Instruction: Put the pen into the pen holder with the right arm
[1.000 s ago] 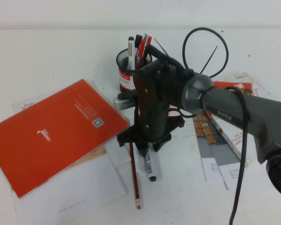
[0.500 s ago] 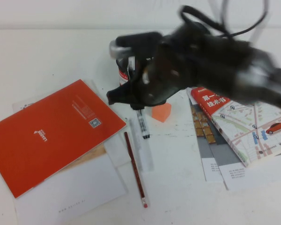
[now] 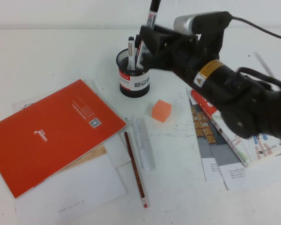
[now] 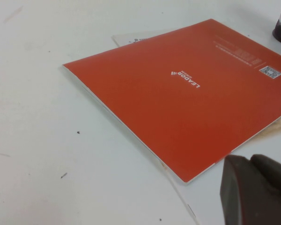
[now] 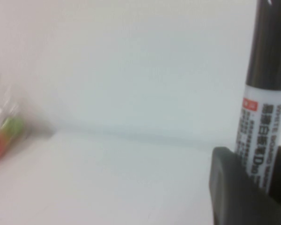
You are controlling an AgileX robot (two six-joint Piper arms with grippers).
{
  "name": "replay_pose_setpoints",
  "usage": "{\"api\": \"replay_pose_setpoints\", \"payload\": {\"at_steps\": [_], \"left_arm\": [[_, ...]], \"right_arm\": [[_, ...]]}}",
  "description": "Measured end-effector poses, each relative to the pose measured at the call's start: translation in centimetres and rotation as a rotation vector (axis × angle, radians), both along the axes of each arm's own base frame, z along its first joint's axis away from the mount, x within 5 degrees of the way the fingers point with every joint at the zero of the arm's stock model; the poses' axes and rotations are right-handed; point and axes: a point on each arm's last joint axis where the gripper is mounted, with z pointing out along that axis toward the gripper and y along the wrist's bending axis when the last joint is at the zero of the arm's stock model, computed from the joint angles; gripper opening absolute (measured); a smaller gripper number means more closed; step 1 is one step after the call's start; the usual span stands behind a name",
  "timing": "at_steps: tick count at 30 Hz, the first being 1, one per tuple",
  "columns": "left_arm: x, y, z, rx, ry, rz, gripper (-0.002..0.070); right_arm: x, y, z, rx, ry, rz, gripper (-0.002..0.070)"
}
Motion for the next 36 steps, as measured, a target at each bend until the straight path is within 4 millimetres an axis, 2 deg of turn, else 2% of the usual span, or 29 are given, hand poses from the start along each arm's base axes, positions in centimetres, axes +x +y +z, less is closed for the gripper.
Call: {"api": "replay_pose_setpoints", "payload": {"at_steps": [3,8,15,18,21,24,25,27,28,30,34,36], "left_arm": [[0.0,0.0,0.0,0.0,0.0,0.0,-0.0003],[0.0,0.0,0.0,0.0,0.0,0.0,-0.0003],[0.0,0.0,0.0,0.0,0.0,0.0,-0.0003],[0.0,0.0,0.0,0.0,0.0,0.0,-0.0002],[0.0,0.0,0.0,0.0,0.0,0.0,-0.0003],[0.0,0.0,0.0,0.0,0.0,0.0,-0.0003],[0.0,0.0,0.0,0.0,0.0,0.0,-0.0003],[0.0,0.0,0.0,0.0,0.0,0.0,-0.0003],[0.0,0.0,0.0,0.0,0.0,0.0,-0.0003],[0.0,0.0,0.0,0.0,0.0,0.0,-0.0003],[0.0,0.0,0.0,0.0,0.0,0.0,-0.0003],[0.0,0.0,0.0,0.0,0.0,0.0,-0.0003]], "right_arm": [[2.7,0.6,-1.4,0.011,-0.04,-0.055,0.0115],[6.8,3.0,-2.2,-0.046,-0.108,-0.085,0.0115],[10.7,5.0,-5.2,-0.11,-0.069,-0.104,0.0125],[11.4,5.2,-6.2,-0.117,-0.043,-0.113,0.0209],[11.8,4.8,-6.5,-0.082,0.008,-0.148,0.0334],[12.0,4.6,-6.5,-0.053,0.038,-0.169,0.0364],[11.9,4.6,-6.1,-0.059,0.047,-0.168,0.0337],[11.6,4.4,-5.2,-0.09,0.08,-0.162,0.0218],[11.3,4.3,-4.4,-0.11,0.109,-0.157,0.0137],[10.3,4.0,-2.5,-0.16,0.169,-0.144,0.0052],[6.9,3.0,2.8,-0.208,0.158,-0.113,-0.0005],[4.5,2.5,4.3,-0.226,0.133,-0.092,-0.0012]]}}
